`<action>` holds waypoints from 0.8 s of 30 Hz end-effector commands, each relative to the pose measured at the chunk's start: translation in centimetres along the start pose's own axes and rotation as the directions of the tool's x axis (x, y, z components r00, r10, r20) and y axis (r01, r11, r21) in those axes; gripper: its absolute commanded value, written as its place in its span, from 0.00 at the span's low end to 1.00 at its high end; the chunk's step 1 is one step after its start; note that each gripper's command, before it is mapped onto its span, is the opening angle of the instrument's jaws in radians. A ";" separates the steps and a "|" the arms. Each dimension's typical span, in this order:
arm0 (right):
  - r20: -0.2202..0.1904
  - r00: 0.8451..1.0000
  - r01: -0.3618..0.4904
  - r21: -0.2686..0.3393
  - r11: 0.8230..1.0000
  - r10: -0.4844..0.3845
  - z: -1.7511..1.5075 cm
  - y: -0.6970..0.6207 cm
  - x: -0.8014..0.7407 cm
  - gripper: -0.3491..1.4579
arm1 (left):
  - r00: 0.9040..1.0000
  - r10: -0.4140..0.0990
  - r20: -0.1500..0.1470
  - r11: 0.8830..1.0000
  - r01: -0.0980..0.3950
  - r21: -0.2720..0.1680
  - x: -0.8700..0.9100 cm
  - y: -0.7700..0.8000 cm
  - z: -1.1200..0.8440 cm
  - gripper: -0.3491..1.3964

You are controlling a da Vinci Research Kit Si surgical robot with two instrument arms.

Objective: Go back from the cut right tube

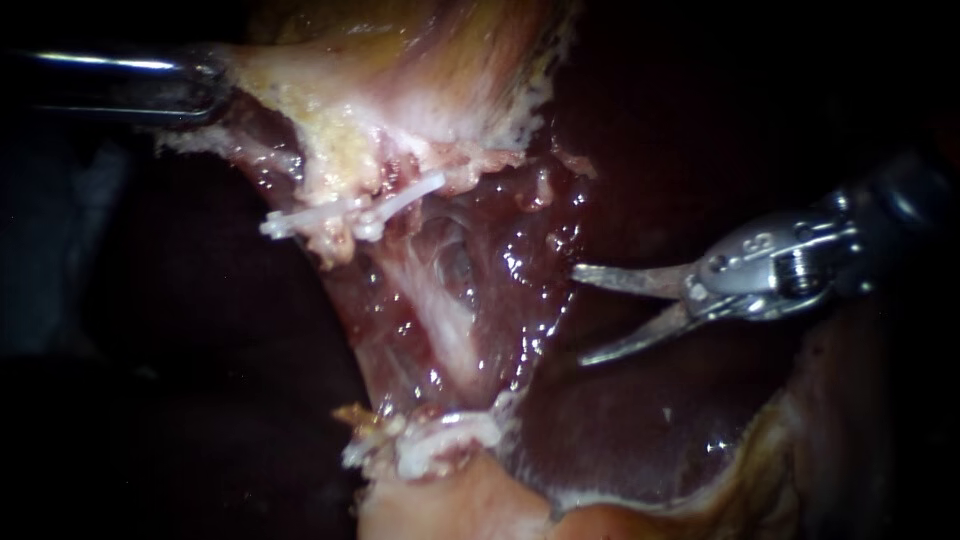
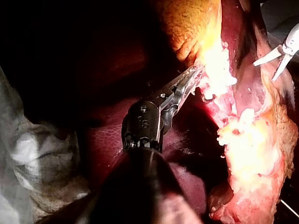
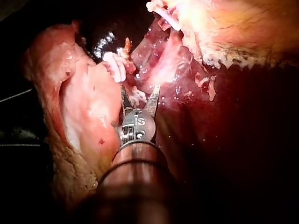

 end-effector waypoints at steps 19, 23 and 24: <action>0.002 1.000 -0.006 -0.001 1.000 0.006 -0.05 0.03 -0.01 0.99 | 0.999 0.031 0.014 0.999 -0.031 0.011 -0.36 -0.26 0.67 0.00; 0.002 1.000 0.000 -0.001 1.000 0.000 -0.06 0.03 0.00 0.99 | 0.999 0.029 0.018 1.000 -0.029 0.008 -0.41 -0.26 0.74 0.00; 0.002 1.000 -0.001 -0.001 1.000 0.001 -0.06 0.03 0.00 0.99 | 0.999 0.029 0.018 1.000 -0.029 0.007 -0.41 -0.26 0.74 0.00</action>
